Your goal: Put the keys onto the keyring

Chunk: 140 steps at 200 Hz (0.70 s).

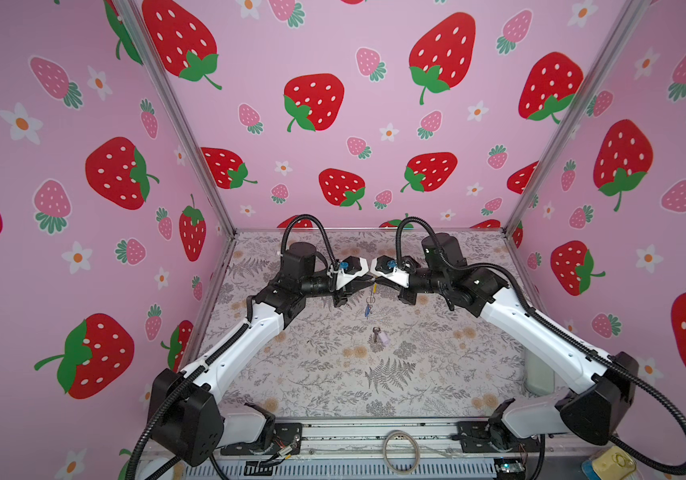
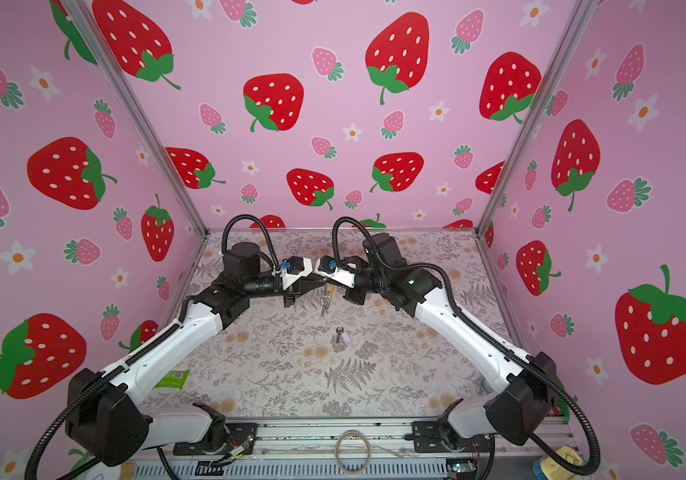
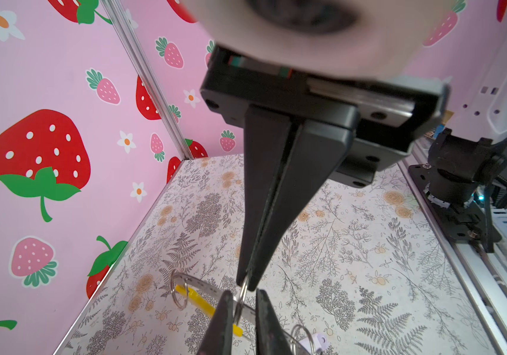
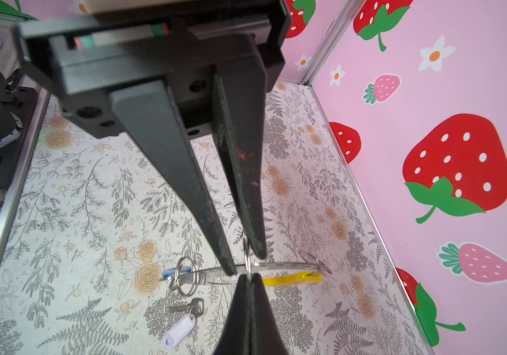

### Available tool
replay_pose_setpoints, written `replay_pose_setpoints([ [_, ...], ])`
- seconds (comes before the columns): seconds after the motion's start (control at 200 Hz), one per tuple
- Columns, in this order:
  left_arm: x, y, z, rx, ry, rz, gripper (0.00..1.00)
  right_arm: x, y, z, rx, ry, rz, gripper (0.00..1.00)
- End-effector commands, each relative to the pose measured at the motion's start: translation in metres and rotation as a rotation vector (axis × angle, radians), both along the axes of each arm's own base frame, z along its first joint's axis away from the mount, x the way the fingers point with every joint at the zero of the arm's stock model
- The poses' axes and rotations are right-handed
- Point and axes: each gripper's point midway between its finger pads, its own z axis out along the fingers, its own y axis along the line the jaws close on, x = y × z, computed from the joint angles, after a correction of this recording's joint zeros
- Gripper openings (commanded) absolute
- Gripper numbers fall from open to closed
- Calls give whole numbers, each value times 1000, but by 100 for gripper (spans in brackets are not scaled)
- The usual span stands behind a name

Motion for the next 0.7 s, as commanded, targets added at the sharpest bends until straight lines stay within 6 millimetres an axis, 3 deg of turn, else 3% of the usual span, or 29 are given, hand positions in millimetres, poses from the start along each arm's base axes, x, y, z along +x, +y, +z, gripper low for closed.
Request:
replay_pose_setpoints([
  [0.0,-2,-5,4,-11,-18,-35,8,-7,1,17,39,-25,28,0],
  [0.04,-3,-6,4,-13,-18,-41,0,-7,1,18,43,-27,28,0],
  [0.085,-4,-7,5,-16,-20,-46,0,-6,0,19,46,-28,22,0],
  [0.16,-6,-9,7,-29,-21,-51,0,-3,-2,19,55,-32,-5,13],
  [0.305,-9,-7,19,-92,-47,-40,0,-1,-11,15,102,3,-23,19],
  [0.695,-16,-10,47,-253,-90,-85,0,-14,-19,36,319,91,32,19],
])
